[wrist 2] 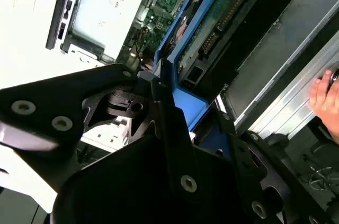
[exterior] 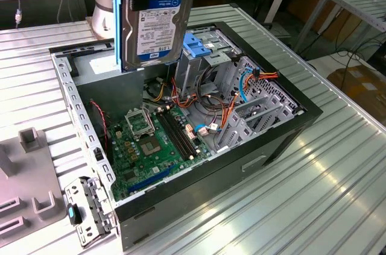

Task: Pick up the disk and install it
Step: 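Pick up the disk, then insert the disk into the insertion slot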

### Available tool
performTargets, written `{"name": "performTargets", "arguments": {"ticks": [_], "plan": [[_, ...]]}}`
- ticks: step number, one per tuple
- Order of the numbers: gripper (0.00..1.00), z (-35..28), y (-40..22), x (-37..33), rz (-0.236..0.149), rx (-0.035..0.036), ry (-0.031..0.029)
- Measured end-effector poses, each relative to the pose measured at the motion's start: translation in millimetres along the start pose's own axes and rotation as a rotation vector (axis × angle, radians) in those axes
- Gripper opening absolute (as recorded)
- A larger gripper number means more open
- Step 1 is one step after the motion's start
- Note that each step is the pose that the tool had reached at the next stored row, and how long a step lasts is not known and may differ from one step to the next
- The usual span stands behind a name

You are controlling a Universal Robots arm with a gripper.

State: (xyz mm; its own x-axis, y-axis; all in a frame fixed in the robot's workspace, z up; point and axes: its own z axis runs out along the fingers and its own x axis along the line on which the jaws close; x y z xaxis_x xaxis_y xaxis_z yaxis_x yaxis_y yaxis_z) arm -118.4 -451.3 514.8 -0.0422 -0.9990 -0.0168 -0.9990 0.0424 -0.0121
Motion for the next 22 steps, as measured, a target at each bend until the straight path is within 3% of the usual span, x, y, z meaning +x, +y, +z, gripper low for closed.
{"name": "performTargets", "arguments": {"ticks": [1,8,22], "plan": [[0.37,1.1,-15.6,-0.6,0.003,0.0000,0.0000],[0.37,1.1,-16.0,-0.3,0.003,0.0000,0.0001],[0.37,1.0,-16.2,6.7,0.003,0.0000,0.0001]]}}
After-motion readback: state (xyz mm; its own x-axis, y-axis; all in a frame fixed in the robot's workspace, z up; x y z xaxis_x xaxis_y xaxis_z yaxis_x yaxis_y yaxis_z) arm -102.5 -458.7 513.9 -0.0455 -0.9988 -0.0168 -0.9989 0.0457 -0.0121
